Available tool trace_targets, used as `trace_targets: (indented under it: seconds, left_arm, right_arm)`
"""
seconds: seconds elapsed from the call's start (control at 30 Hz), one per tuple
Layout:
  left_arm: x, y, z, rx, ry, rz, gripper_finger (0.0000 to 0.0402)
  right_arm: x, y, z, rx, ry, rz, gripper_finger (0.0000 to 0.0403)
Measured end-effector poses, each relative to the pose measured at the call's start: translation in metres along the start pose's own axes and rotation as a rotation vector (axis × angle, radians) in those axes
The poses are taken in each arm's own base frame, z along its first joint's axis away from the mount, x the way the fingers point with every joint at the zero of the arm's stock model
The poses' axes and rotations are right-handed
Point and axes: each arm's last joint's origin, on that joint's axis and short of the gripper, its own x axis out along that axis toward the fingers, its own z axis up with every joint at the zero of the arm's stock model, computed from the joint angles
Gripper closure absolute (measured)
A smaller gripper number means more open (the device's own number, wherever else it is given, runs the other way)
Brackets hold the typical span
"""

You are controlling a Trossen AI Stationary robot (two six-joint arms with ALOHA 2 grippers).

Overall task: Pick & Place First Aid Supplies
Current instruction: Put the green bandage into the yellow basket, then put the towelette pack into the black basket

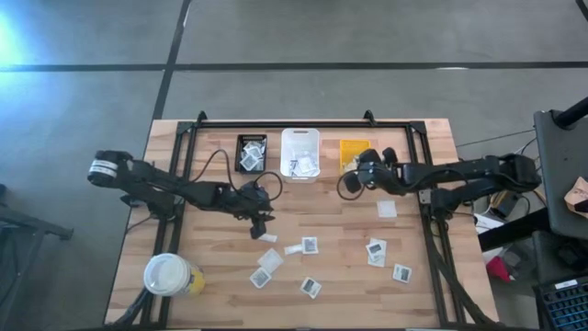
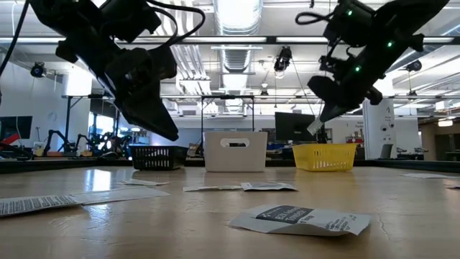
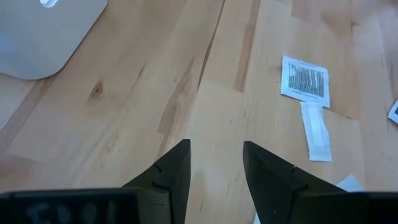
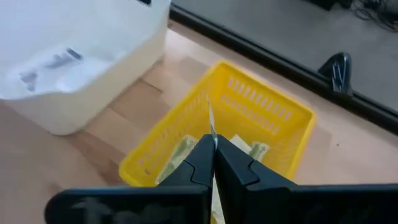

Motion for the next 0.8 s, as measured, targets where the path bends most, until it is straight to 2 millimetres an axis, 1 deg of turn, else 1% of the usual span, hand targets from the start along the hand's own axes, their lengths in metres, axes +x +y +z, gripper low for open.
trace_targets:
  seconds: [0.17, 0.23, 0.4, 0.53, 0.7, 0.8]
  left_arm:
    - [0.002, 0.000, -0.001, -0.005, 0.011, 0.004, 0.0259]
    - [0.002, 0.000, -0.002, -0.017, 0.013, 0.005, 0.0259]
    - [0.002, 0.000, -0.002, -0.019, 0.014, 0.005, 0.0259]
    - [0.002, 0.000, -0.002, -0.019, 0.014, 0.005, 0.0259]
    - [0.002, 0.000, -0.002, -0.018, 0.014, 0.005, 0.0259]
    - [0.002, 0.000, -0.002, -0.011, 0.023, -0.007, 0.0259]
  right_arm:
    - [0.015, 0.002, -0.005, -0.036, 0.047, -0.052, 0.0393]
    - [0.020, 0.002, -0.005, -0.038, 0.058, -0.067, 0.0389]
    - [0.027, 0.004, 0.003, -0.025, 0.084, -0.058, 0.0357]
    - [0.026, 0.006, 0.012, -0.014, 0.070, -0.050, 0.0324]
    - [0.016, 0.006, 0.025, 0.012, 0.041, -0.021, 0.0295]
    - [0.009, 0.008, 0.032, 0.039, 0.059, 0.073, 0.0287]
